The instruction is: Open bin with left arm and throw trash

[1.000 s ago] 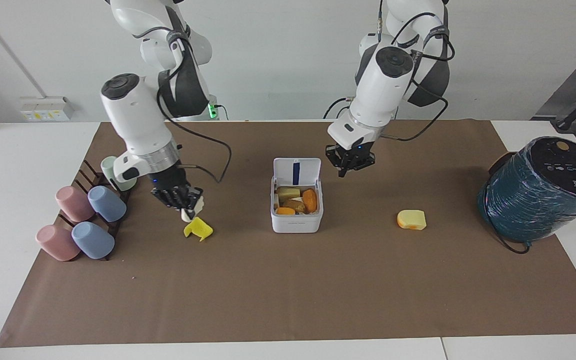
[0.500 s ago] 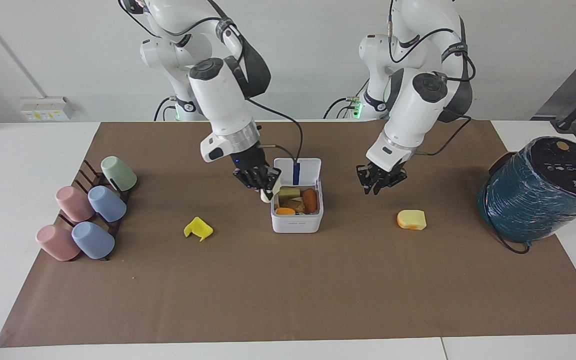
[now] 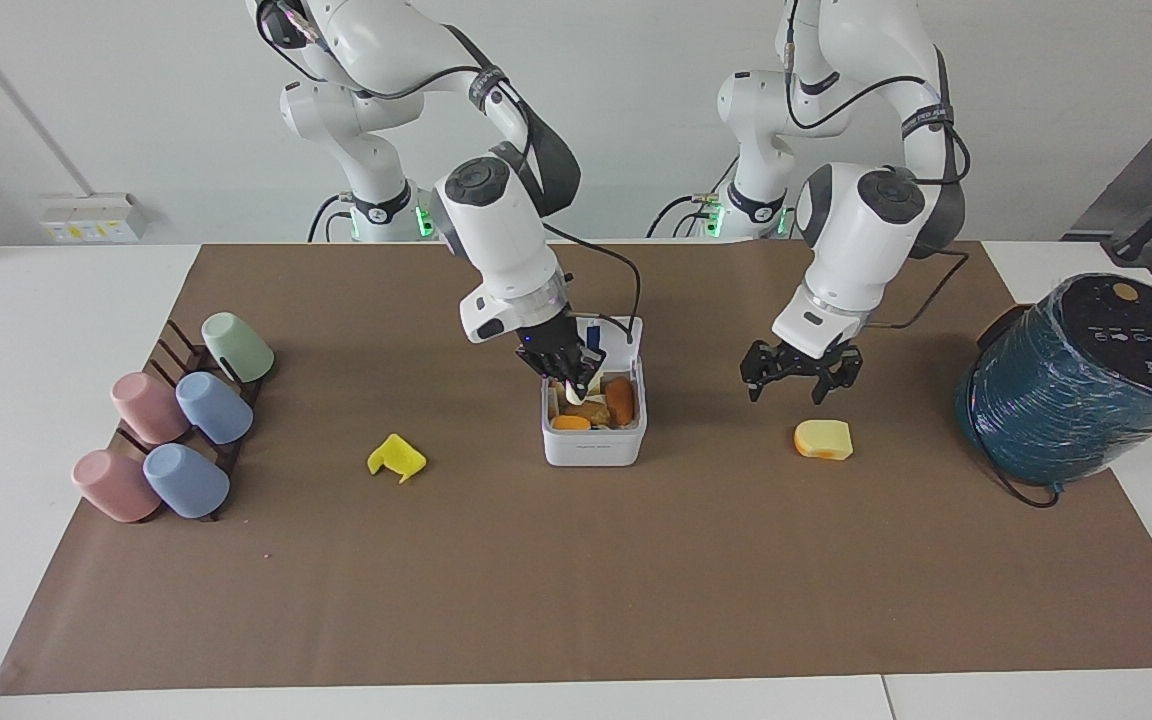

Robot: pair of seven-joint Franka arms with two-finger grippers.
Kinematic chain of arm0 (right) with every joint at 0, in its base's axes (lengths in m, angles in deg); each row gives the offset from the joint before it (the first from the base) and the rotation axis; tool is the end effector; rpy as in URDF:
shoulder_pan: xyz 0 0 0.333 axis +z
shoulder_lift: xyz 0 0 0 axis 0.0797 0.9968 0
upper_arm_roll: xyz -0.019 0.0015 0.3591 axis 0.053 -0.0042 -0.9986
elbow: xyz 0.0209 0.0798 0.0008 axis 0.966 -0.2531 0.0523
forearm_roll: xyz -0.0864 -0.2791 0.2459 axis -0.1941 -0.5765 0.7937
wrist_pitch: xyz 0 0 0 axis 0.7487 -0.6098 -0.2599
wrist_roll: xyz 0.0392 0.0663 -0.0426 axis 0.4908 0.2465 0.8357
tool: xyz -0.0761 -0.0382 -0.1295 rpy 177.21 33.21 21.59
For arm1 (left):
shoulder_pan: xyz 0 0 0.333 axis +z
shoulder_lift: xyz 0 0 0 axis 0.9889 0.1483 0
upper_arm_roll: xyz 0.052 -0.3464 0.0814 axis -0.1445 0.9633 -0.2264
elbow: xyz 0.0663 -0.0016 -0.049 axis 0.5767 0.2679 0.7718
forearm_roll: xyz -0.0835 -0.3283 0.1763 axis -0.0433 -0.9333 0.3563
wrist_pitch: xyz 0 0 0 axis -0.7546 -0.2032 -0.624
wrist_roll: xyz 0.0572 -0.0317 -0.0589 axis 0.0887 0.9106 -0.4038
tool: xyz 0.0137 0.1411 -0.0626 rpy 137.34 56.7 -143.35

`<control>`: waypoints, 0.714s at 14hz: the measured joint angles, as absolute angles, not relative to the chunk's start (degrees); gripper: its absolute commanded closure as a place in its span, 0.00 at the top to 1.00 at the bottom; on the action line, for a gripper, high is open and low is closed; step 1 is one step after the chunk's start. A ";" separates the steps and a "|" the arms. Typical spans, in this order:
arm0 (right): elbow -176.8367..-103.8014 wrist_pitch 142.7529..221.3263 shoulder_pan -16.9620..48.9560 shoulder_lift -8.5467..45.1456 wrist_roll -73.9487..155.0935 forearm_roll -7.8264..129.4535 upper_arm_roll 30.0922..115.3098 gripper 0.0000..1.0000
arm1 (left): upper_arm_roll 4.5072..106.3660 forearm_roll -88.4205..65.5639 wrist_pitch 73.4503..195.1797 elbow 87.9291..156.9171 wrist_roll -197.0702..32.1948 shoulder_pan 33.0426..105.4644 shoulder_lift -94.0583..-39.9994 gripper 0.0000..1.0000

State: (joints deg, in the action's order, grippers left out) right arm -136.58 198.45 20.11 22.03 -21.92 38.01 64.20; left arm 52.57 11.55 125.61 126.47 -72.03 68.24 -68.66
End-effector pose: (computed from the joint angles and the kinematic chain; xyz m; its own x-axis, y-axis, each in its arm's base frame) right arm 0.5918 0.3466 0.4209 0.8736 -0.4862 -0.0200 -0.4654 -0.8228 -0.3264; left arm 0.5863 -0.1422 0.4117 0.9835 -0.1184 0.1369 -0.1258 -0.9910 0.0461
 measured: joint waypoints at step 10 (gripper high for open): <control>-136.17 198.75 20.61 22.30 -21.93 38.03 64.18 1.00 | 52.60 14.82 133.51 126.83 -60.76 73.76 -60.61 1.00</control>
